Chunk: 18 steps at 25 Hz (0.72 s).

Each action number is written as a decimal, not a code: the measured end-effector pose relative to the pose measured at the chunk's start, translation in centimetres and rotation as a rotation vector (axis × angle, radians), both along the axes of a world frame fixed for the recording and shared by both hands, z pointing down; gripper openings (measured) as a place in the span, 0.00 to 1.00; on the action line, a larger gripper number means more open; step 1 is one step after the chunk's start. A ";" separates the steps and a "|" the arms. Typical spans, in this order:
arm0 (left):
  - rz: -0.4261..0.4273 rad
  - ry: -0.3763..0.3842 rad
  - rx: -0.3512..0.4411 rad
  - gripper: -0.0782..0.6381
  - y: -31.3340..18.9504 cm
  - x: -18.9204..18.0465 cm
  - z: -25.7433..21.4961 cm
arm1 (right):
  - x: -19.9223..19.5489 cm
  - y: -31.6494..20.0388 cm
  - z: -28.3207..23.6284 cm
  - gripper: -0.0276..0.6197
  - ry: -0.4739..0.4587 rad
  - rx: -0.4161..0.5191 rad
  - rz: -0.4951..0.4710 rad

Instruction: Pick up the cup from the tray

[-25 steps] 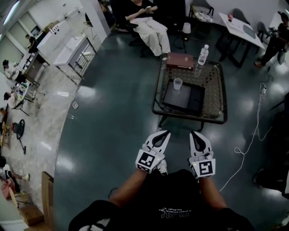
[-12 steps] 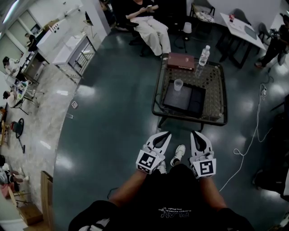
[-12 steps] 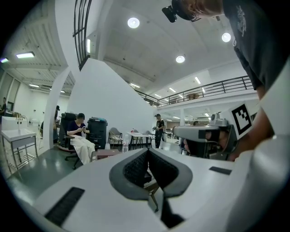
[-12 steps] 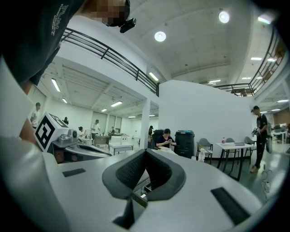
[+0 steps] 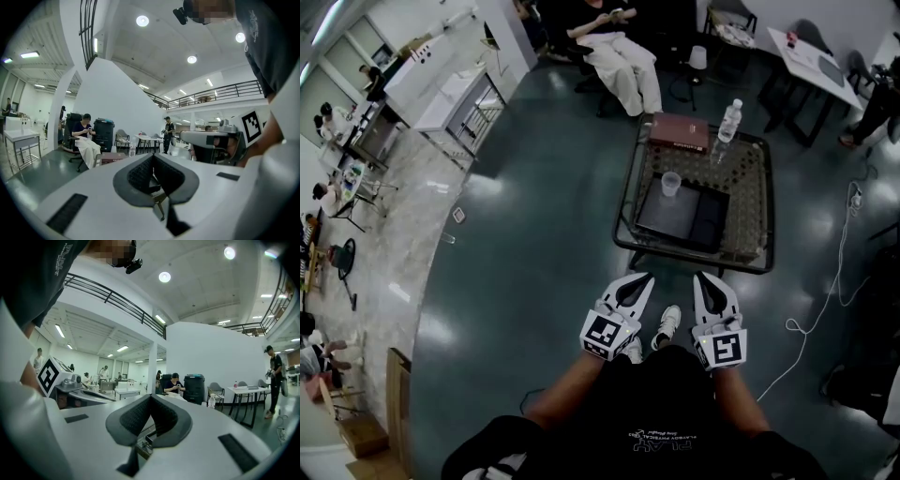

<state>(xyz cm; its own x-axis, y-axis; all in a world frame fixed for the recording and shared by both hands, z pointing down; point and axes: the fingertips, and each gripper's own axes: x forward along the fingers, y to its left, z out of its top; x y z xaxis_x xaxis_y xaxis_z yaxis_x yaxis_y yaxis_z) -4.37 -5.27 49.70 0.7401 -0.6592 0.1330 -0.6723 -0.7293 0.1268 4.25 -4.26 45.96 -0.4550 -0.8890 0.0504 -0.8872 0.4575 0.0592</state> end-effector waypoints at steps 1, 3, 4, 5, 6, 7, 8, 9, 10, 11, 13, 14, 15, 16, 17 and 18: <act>-0.005 -0.002 -0.003 0.12 -0.4 0.3 0.1 | 0.3 -0.4 0.0 0.05 -0.002 0.001 -0.006; -0.017 -0.001 -0.010 0.12 -1.3 0.8 0.3 | 1.1 -1.2 0.0 0.05 -0.015 0.001 -0.013; -0.023 0.001 -0.013 0.12 -1.7 1.0 0.3 | 1.5 -1.7 0.1 0.05 -0.022 0.000 -0.017; -0.028 0.001 -0.014 0.12 -2.2 1.4 0.3 | 1.9 -2.2 0.1 0.05 -0.026 -0.002 -0.020; -0.032 -0.001 -0.014 0.12 -2.7 1.7 0.3 | 2.3 -2.8 0.2 0.05 -0.027 -0.003 -0.024; -0.036 -0.003 -0.013 0.12 -3.2 2.1 0.3 | 2.6 -3.3 0.2 0.05 -0.028 -0.005 -0.028; -0.040 -0.005 -0.012 0.12 -3.7 2.4 0.2 | 2.9 -3.9 0.3 0.05 -0.028 -0.006 -0.033; -0.043 -0.008 -0.013 0.12 -4.2 2.8 0.2 | 3.2 -4.5 0.3 0.05 -0.029 -0.006 -0.037; -0.047 -0.011 -0.014 0.12 -4.7 3.1 0.2 | 3.5 -5.0 0.3 0.05 -0.030 -0.007 -0.041; -0.050 -0.014 -0.014 0.12 -5.1 3.4 0.3 | 3.8 -5.5 0.3 0.05 -0.031 -0.009 -0.046; -0.057 -0.019 -0.016 0.12 -5.9 4.0 0.3 | 4.4 -6.4 0.5 0.05 -0.035 -0.011 -0.057; -0.061 -0.023 -0.016 0.12 -6.3 4.3 0.4 | 4.7 -6.9 0.6 0.05 -0.040 -0.011 -0.063; -0.065 -0.026 -0.017 0.12 -6.7 4.6 0.5 | 5.0 -7.3 0.6 0.05 -0.046 -0.011 -0.070; -0.068 -0.030 -0.017 0.12 -7.1 4.8 0.5 | 5.2 -7.8 0.6 0.05 -0.052 -0.011 -0.077; -0.072 -0.034 -0.017 0.12 -7.4 5.0 0.5 | 5.5 -8.1 0.6 0.05 -0.058 -0.011 -0.082; -0.076 -0.038 -0.017 0.12 -7.7 5.3 0.5 | 5.7 -8.4 0.6 0.05 -0.062 -0.012 -0.087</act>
<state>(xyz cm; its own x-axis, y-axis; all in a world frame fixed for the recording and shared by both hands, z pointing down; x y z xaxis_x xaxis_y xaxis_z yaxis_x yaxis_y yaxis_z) 0.94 -12.98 50.17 0.6824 -0.7106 0.1715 -0.7302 -0.6740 0.1125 9.99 -12.68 46.61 -0.5331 -0.8455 0.0297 -0.8459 0.5333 -0.0006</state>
